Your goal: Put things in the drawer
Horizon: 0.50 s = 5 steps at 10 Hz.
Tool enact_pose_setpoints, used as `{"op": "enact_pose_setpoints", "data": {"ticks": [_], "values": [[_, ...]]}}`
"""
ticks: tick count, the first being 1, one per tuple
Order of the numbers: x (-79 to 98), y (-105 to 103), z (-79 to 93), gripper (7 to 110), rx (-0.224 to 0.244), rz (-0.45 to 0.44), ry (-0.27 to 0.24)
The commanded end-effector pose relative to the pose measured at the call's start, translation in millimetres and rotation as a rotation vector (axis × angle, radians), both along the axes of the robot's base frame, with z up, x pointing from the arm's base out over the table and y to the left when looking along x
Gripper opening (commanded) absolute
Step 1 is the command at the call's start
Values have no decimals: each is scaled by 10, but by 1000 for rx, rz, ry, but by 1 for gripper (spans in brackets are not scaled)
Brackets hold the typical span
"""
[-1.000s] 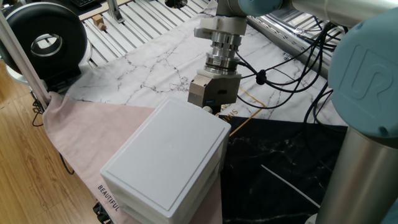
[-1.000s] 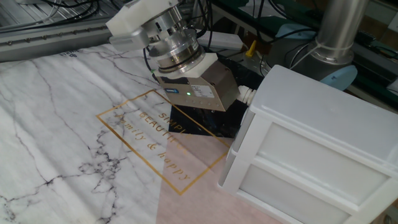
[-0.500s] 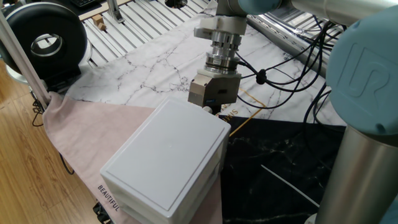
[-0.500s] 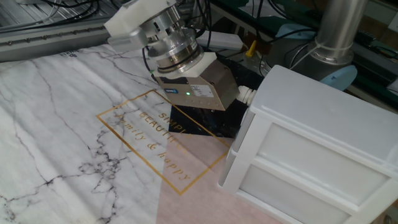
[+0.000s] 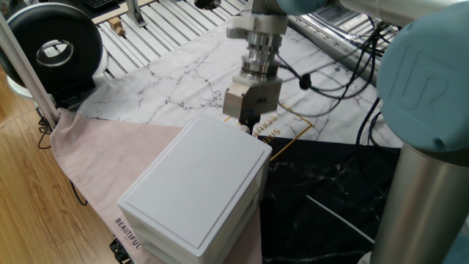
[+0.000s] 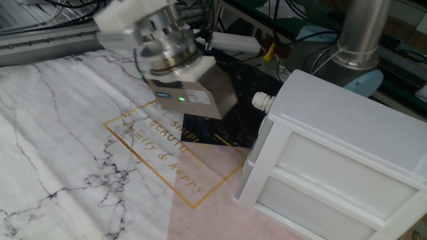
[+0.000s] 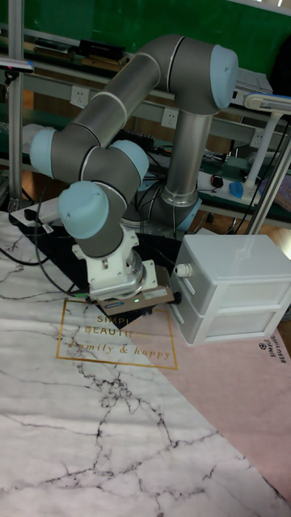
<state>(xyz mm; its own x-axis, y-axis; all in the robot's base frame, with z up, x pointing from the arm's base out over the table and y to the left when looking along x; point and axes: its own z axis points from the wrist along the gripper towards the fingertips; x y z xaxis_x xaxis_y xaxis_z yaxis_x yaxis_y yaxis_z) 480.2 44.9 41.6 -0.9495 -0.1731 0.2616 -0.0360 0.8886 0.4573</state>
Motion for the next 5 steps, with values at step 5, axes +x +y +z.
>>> {"op": "enact_pose_setpoints", "data": {"ticks": [5], "values": [[1519,-1246,825,7,-298,-156,-548]]}}
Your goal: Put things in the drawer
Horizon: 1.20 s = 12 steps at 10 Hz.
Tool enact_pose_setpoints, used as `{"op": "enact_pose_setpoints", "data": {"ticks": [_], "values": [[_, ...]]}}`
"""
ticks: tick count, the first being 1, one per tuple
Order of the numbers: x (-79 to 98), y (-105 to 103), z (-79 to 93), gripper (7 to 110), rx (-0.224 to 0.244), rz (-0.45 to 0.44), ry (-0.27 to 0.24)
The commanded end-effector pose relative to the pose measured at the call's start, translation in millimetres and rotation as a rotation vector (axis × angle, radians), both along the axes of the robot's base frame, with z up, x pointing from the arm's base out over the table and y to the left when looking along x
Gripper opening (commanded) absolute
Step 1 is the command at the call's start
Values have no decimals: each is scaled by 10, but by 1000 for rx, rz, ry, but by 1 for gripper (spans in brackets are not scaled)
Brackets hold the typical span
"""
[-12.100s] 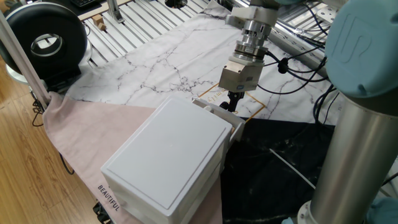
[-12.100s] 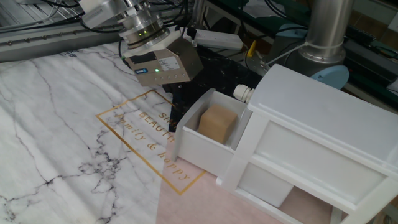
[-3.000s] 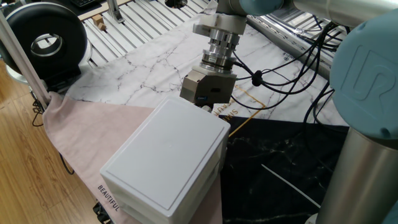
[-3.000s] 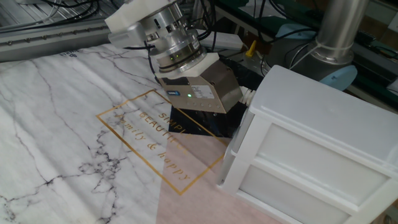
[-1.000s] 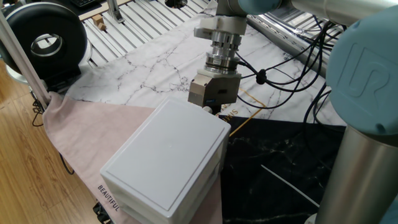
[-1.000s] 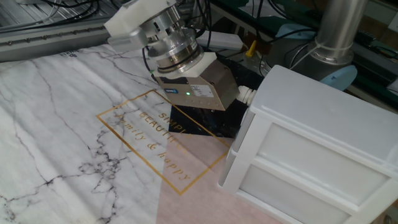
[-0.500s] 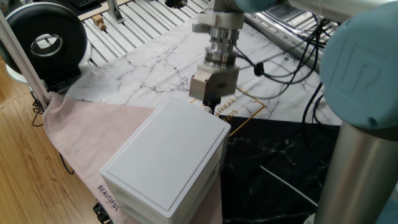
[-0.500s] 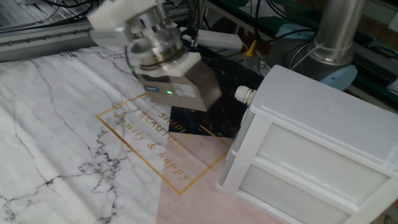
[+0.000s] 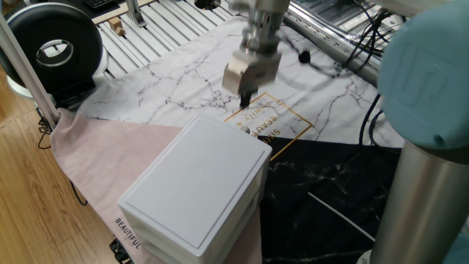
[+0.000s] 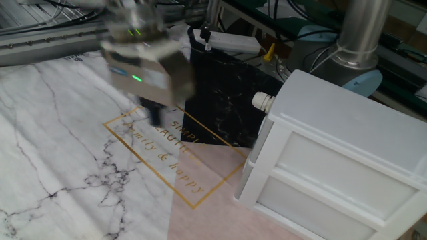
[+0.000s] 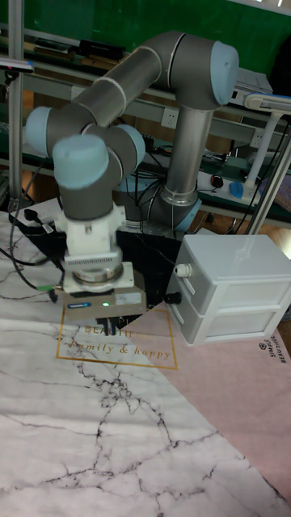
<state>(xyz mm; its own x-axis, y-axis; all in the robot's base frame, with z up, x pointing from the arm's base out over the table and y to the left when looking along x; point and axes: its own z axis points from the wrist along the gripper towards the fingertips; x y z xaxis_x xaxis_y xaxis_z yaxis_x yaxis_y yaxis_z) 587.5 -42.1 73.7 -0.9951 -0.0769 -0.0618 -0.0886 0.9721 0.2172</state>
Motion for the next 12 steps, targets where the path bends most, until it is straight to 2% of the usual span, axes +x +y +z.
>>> {"op": "enact_pose_setpoints", "data": {"ticks": [1,2,3,5,6,7,8,9,10,12], "values": [[437,-317,632,7,-10,-93,-220],[278,-341,690,7,-16,-90,-216],[231,-374,727,7,-45,-105,-244],[235,-503,709,7,-129,-119,-265],[207,-476,677,7,-137,-132,-253],[214,-326,669,7,-91,-139,-238],[301,-218,678,7,-52,-142,-236],[369,-191,646,7,-48,-134,-229],[410,-241,587,7,-70,-120,-219],[447,-266,496,7,-82,-92,-194]]}}
